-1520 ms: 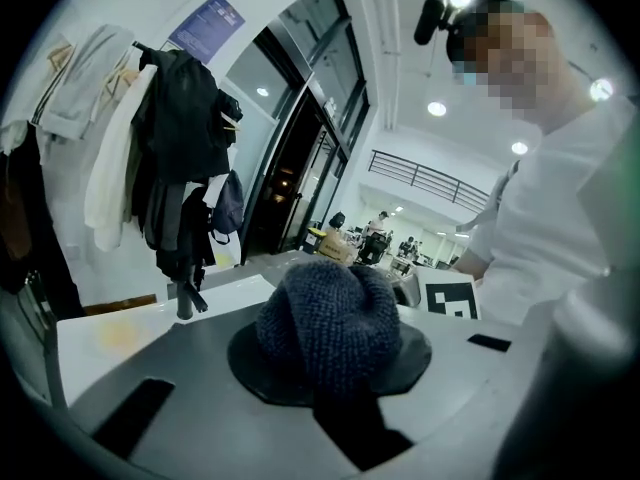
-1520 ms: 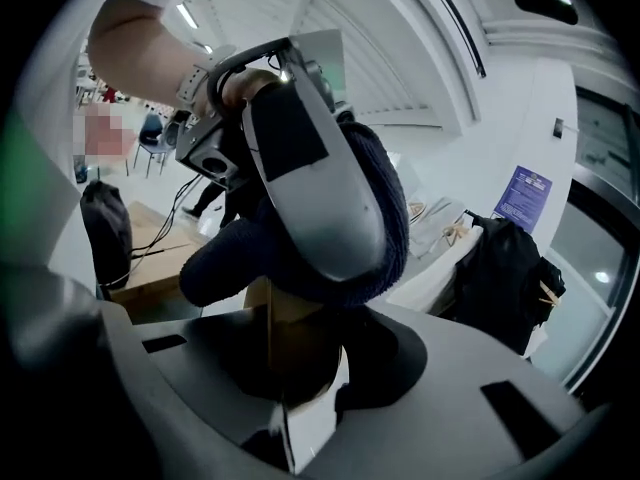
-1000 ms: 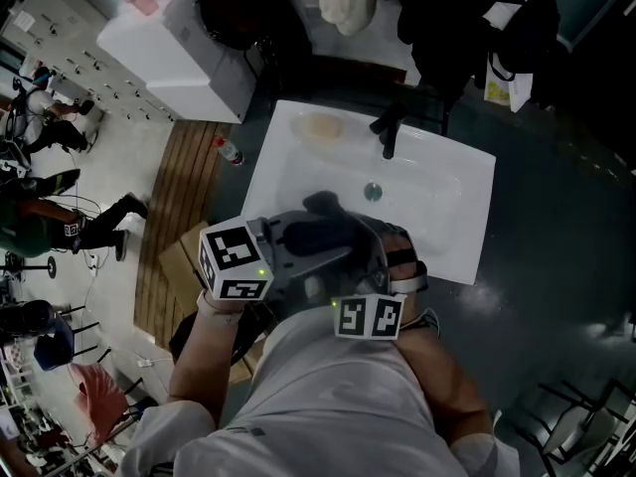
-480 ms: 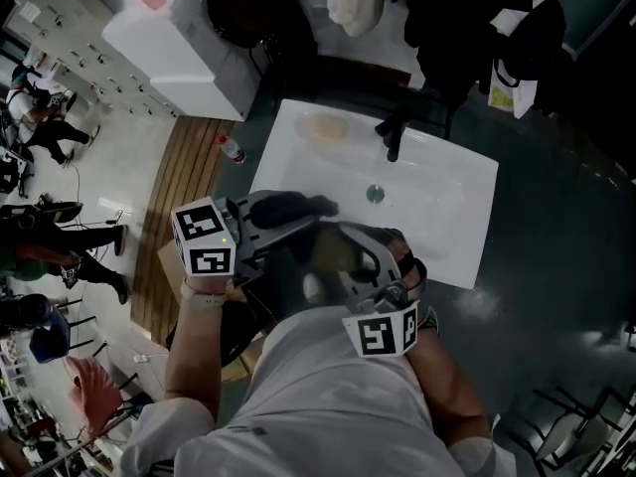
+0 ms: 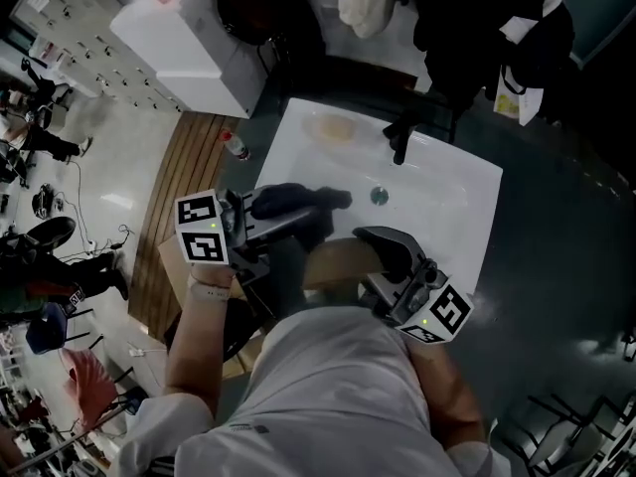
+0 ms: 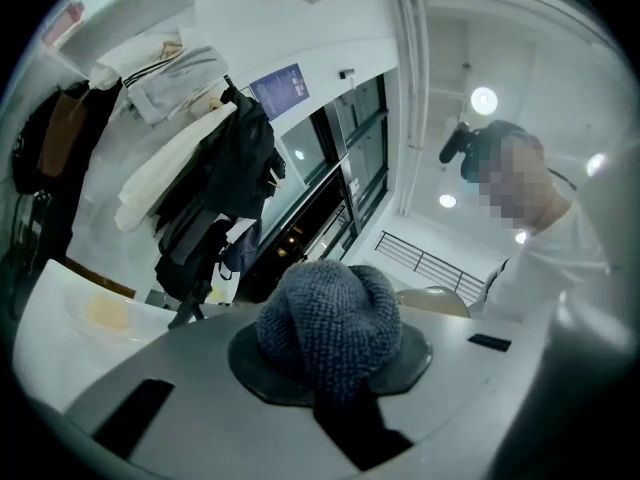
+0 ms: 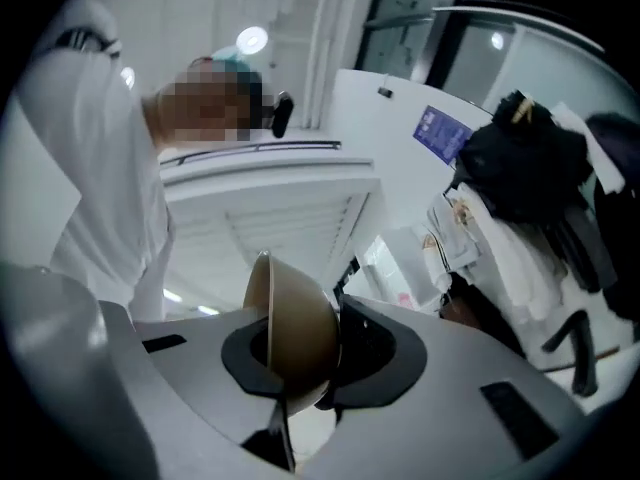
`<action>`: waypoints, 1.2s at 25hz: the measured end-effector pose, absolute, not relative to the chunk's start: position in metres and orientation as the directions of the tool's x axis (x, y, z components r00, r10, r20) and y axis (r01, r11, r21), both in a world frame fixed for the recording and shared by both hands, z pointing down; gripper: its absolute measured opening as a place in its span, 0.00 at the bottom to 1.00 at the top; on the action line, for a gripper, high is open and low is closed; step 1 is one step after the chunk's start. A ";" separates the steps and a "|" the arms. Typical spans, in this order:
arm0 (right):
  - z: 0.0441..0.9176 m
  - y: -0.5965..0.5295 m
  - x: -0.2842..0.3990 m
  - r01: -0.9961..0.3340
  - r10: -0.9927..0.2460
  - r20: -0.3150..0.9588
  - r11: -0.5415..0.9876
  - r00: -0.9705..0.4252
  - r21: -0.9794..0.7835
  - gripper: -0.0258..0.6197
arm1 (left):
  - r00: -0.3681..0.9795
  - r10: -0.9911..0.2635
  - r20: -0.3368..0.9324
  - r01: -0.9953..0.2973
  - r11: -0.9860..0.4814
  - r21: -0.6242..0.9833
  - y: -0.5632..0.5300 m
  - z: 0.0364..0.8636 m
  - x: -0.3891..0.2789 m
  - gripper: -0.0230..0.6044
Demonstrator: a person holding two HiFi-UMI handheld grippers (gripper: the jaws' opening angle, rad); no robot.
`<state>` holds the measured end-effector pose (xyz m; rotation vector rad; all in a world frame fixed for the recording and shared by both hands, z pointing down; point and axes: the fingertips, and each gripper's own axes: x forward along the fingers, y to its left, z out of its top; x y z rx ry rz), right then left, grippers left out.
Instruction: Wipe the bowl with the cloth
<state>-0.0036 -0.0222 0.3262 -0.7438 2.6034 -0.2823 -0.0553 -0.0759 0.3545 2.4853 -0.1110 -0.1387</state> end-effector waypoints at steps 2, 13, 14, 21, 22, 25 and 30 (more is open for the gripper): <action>0.330 -0.027 0.002 -0.370 -0.544 -0.375 0.816 -0.751 -0.444 0.17 | 0.985 -0.109 -0.135 -0.002 -0.786 0.618 -0.073 0.347 -0.051 0.15; 0.348 -0.044 0.008 -0.159 -0.598 -0.422 0.684 -0.681 -0.712 0.17 | 0.853 -0.176 -0.491 0.251 -0.688 0.681 -0.067 0.312 -0.040 0.15; 0.348 -0.044 0.009 -0.148 -0.600 -0.429 0.680 -0.675 -0.718 0.17 | 0.838 -0.187 -0.513 0.275 -0.668 0.691 -0.067 0.313 -0.039 0.15; 0.344 -0.054 0.021 -0.021 -0.649 -0.476 0.603 -0.594 -0.797 0.17 | 0.775 -0.247 -0.582 0.380 -0.553 0.741 -0.060 0.327 -0.032 0.15; 0.344 -0.056 0.023 0.001 -0.657 -0.478 0.587 -0.583 -0.809 0.17 | 0.774 -0.248 -0.582 0.385 -0.546 0.744 -0.059 0.329 -0.032 0.15; 0.346 -0.060 0.025 0.069 -0.654 -0.491 0.560 -0.576 -0.826 0.17 | 0.778 -0.240 -0.580 0.391 -0.537 0.747 -0.056 0.329 -0.032 0.15; 0.354 -0.063 0.021 0.157 -0.656 -0.489 0.498 -0.575 -0.853 0.17 | 0.782 -0.228 -0.580 0.403 -0.525 0.750 -0.054 0.328 -0.037 0.15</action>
